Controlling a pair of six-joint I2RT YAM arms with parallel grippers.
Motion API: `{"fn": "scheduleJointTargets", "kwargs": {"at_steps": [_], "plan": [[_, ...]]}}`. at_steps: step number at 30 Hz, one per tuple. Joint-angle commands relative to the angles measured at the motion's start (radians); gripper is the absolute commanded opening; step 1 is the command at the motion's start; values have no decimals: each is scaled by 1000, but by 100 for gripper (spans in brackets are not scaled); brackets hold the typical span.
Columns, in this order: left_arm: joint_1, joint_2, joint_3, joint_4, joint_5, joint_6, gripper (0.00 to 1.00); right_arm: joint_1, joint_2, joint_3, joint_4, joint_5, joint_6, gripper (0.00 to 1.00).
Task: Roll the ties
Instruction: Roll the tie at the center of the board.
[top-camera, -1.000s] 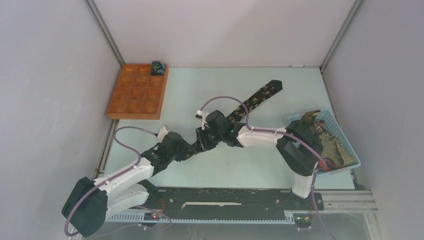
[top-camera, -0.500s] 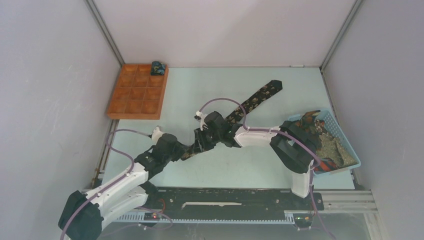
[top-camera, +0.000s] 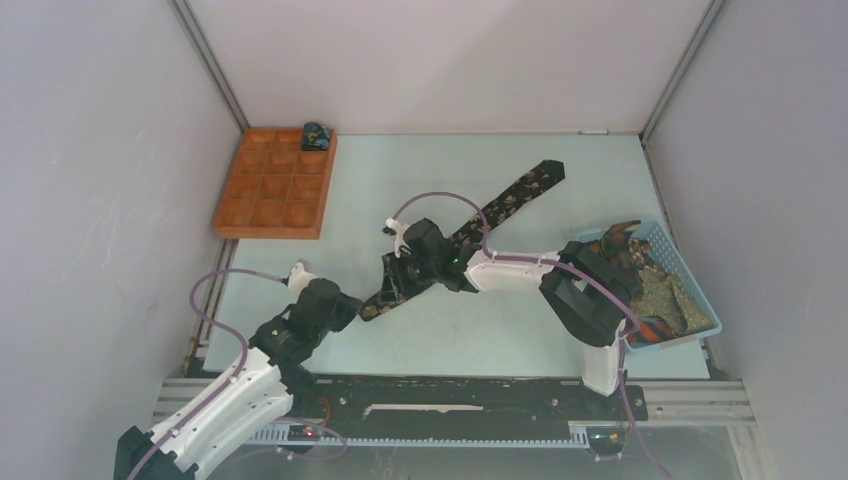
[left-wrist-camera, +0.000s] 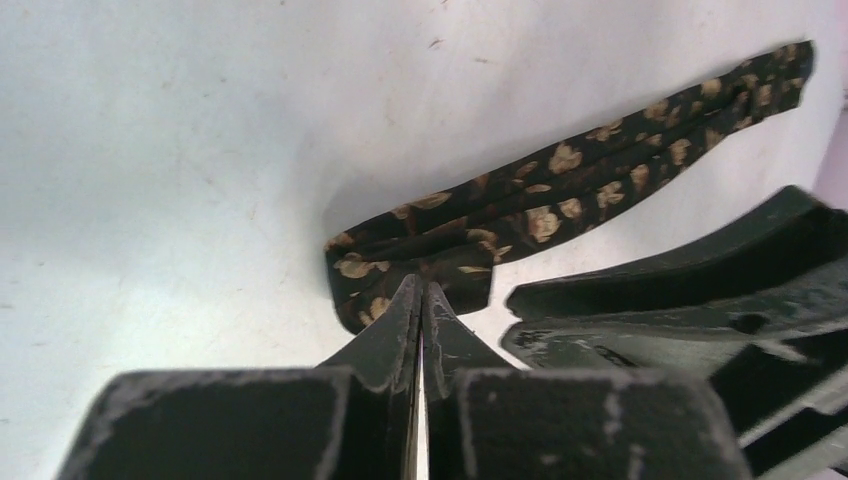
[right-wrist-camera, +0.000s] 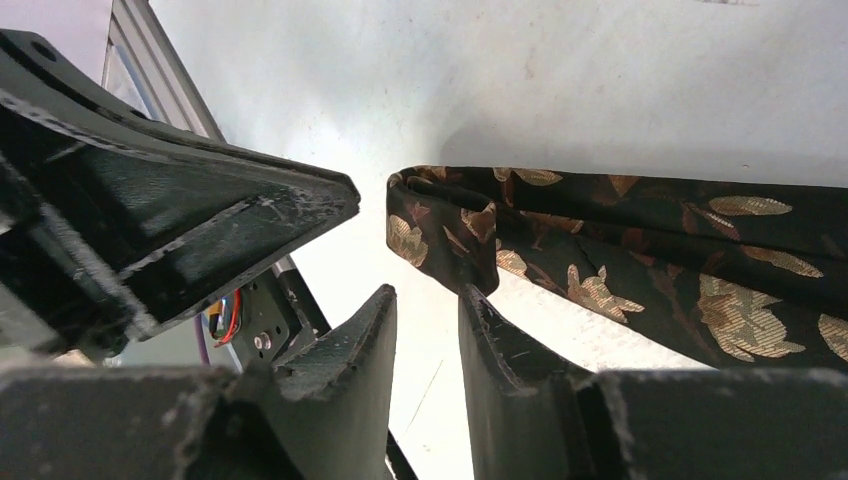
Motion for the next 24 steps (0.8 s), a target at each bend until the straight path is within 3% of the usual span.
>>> {"fn": "scheduleJointTargets", "kwargs": {"at_steps": [1,13,24], "plan": [[5,14,-34,2,-3,33,3,9,-15,51,4,-11,-2,32],[6,165,-39,125,20,52,0,26,18,95,2,-22,4,24],[5,148,-48,118,17,41,0,19,115,136,14,-43,13,9]]}}
